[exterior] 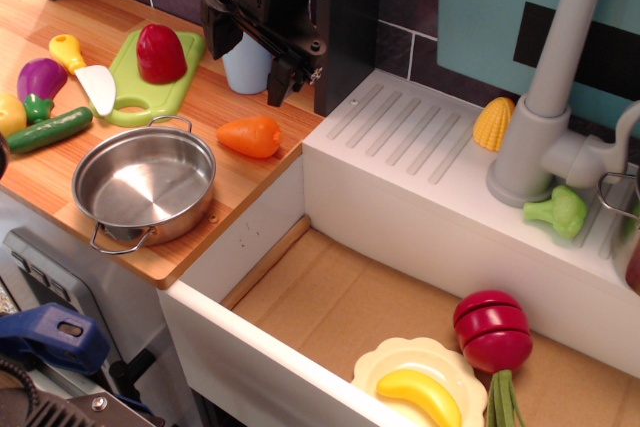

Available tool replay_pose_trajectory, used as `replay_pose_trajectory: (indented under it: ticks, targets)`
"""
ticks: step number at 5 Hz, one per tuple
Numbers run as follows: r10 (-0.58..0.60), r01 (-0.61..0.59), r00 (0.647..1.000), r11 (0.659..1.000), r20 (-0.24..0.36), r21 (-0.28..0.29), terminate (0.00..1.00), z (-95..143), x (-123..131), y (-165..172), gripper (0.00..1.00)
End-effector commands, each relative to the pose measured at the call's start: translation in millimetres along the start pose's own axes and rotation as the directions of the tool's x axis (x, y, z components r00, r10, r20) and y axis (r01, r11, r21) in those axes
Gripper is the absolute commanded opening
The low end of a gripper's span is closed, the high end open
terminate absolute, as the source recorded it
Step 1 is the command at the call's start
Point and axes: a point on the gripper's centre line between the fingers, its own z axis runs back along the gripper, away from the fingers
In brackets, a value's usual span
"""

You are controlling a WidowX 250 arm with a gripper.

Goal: Put carrot in pot or pan

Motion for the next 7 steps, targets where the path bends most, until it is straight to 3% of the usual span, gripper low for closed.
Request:
replay_pose_trajectory:
  ticks: [1,3,7]
  targets:
    - [0.0,0.0,1.0,1.0,0.0,0.0,0.0,0,0,0,1.0]
    - [-0.025,0.029,0.996,0.999,0.084,-0.042,0.0,-22,2,-1,1.0]
    - [-0.039,0.055,0.987,0.993,0.158,-0.102,0.0,-61,-5,5,1.0]
